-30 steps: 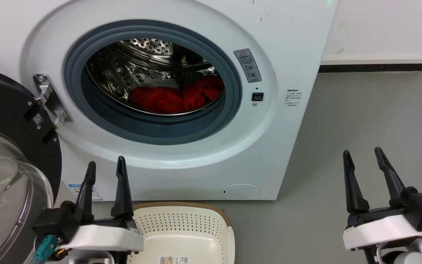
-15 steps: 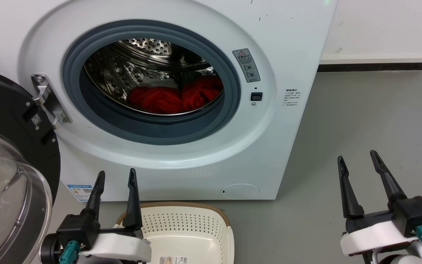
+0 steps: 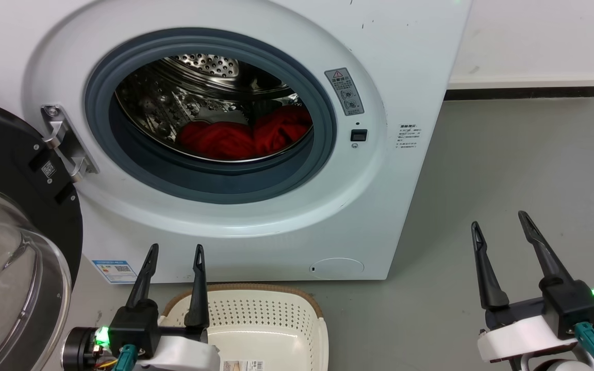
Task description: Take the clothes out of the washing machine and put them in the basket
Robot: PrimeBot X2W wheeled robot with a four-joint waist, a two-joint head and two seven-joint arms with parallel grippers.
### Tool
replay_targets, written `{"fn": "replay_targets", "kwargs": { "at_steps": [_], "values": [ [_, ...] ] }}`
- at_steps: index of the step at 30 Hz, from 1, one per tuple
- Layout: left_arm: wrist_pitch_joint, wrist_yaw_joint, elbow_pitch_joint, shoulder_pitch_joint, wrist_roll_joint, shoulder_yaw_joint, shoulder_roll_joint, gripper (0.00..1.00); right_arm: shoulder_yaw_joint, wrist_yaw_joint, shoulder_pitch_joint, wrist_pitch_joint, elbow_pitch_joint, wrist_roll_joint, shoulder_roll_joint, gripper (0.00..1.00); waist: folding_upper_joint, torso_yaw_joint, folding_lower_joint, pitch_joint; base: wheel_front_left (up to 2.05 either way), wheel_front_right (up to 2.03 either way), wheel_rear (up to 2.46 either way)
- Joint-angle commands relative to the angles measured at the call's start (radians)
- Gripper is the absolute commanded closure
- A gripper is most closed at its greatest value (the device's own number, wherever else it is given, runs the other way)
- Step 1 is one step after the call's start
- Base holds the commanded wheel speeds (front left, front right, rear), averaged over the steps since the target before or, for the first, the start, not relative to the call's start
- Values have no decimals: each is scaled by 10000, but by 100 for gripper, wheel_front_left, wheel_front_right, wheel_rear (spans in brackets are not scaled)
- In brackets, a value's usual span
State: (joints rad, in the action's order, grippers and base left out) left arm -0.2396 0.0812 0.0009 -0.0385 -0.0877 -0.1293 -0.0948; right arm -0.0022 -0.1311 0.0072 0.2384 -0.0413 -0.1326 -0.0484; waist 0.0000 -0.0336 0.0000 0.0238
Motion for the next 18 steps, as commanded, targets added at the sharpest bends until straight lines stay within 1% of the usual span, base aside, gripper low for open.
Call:
{"fn": "replay_targets", "kwargs": {
  "at_steps": [1, 2, 5, 10, 13, 18],
  "values": [
    [-56, 77, -36, -72, 151, -42, -62, 0, 9, 6, 81, 74, -76, -127, -33, 0, 0, -1, 0, 3, 0, 0, 0],
    [-77, 100, -38, -75, 209, -70, -72, 0, -1, 6, 81, 95, -61, -107, -33, 0, 0, -5, 0, 6, 0, 0, 0],
    [-131, 117, 15, -126, 229, -64, -30, 0, -158, 6, 147, 142, 114, 424, -34, 0, 0, -18, 0, 6, 0, 0, 0],
    [-216, -26, 67, -166, 427, 60, 52, 0, -420, 6, 166, 225, 559, 1090, -30, 0, 0, -46, 0, 9, 0, 0, 0],
    [-279, -145, 99, -184, 596, 135, 101, 0, -468, 7, 129, 288, 761, 1013, -28, 0, 0, -62, 0, 9, 0, 0, 0],
    [-271, -352, 199, -210, 567, 268, 199, 0, -586, 7, 60, 272, 1037, 1272, -27, 0, 0, -74, 0, -3, 0, 0, 0]
  ]
}}
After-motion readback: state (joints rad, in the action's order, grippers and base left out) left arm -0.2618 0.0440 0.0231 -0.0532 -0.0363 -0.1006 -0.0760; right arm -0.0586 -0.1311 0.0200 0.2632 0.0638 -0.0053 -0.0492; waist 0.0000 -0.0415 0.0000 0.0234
